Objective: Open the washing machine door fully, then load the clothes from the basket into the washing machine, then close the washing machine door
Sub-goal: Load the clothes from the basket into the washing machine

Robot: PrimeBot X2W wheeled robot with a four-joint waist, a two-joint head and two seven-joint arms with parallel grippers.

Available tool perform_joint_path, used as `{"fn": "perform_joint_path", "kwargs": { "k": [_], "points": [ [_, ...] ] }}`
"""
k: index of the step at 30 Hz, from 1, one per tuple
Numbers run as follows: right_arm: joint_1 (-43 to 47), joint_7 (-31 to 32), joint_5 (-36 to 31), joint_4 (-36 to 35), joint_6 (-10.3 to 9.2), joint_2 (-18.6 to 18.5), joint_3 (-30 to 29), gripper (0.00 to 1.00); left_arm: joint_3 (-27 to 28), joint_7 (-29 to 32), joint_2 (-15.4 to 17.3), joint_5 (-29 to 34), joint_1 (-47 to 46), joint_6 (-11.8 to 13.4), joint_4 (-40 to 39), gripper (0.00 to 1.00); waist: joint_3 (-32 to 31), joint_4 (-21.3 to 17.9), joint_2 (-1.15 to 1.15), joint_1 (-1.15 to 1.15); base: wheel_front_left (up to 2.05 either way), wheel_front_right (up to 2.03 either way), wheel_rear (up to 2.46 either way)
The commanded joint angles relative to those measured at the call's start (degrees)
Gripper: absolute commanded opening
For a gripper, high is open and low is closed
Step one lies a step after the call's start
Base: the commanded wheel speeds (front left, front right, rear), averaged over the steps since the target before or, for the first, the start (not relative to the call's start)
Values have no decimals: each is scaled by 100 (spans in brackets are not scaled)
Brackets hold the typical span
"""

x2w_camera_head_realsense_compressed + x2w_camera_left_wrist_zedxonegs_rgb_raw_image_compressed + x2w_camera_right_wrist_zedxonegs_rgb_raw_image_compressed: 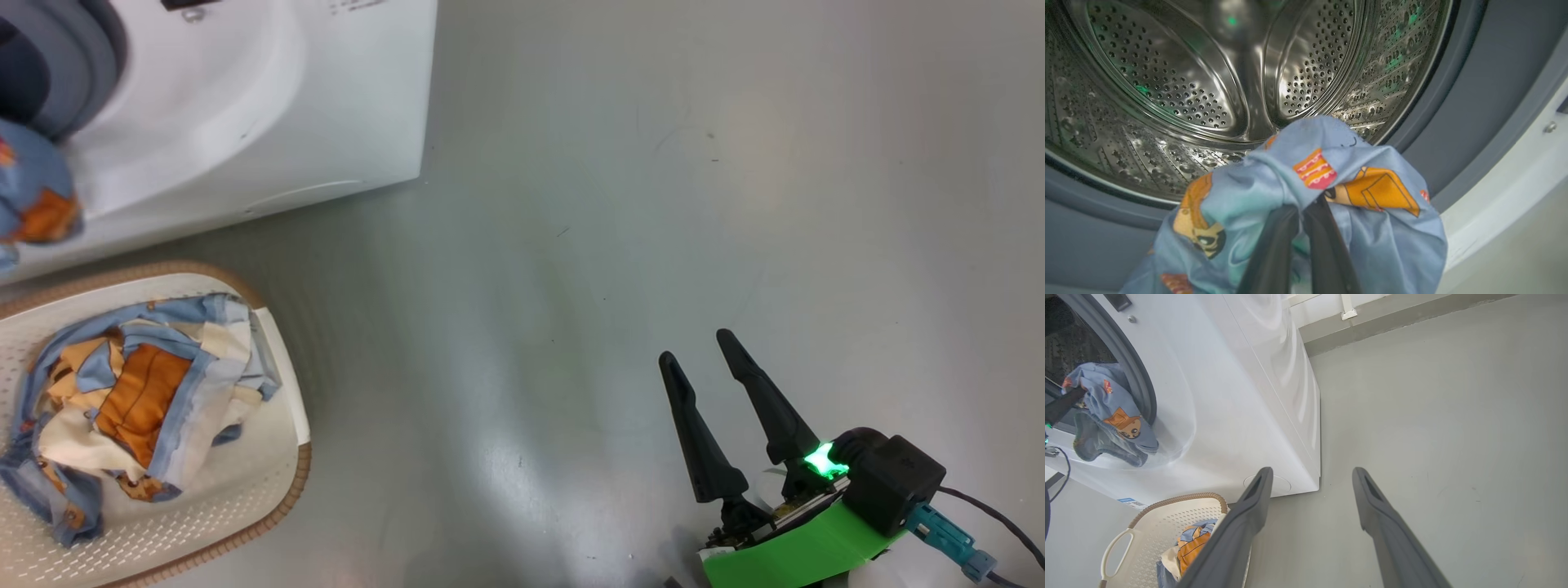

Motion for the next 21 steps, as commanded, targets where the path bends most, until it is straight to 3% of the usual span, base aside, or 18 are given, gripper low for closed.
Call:
{"fn": "perform_joint_path", "kwargs": {
  "k": [1,10,21],
  "points": [
    [39,-27,61,-100,16,-21,137,100,251,-24,376,54,-249,27,-106,0,-4,-22,0,0,0,0,0],
    [93,-27,69,-195,16,-21,188,100,17,-24,937,-53,-1404,27,515,0,165,-150,0,0,0,0,0],
    [170,-27,87,-319,16,-21,321,100,-778,85,1433,-263,-2524,27,1280,0,486,-296,0,0,0,0,0]
  ]
}}
